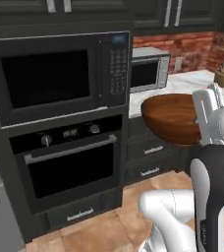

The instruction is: Take the smaller bowl and place it next to the appetizer plate on the dining counter , and place the larger bowl next to the plate with cooked food.

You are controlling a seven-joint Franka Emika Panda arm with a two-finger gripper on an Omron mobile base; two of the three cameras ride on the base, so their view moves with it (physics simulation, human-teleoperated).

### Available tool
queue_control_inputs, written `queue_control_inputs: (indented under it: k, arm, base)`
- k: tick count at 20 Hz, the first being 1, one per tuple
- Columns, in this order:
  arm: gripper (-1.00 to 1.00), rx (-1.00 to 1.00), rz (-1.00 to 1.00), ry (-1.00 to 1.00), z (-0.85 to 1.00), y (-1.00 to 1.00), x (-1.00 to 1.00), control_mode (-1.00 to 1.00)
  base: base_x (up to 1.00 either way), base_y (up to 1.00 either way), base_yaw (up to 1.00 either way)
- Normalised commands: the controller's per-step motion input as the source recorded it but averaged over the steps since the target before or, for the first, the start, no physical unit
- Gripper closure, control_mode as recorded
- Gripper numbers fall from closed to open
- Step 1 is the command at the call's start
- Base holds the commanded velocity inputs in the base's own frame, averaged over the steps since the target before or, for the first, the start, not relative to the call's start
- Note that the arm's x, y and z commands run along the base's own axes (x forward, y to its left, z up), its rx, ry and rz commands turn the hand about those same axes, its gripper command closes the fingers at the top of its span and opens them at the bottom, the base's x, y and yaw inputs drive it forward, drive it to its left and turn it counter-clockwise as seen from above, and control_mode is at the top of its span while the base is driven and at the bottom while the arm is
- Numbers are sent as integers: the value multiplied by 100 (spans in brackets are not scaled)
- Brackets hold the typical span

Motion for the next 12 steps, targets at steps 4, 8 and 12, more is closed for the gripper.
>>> queue_control_inputs:
  k: [4, 8, 12]
  arm:
    - [100, 0, 0, 0, 0, 0, 0, 100]
    - [100, 0, 0, 0, 0, 0, 0, 100]
    - [100, 0, 0, 0, 0, 0, 0, 100]
  base:
    - [0, 0, 100]
    - [0, 0, 100]
    - [0, 0, 100]
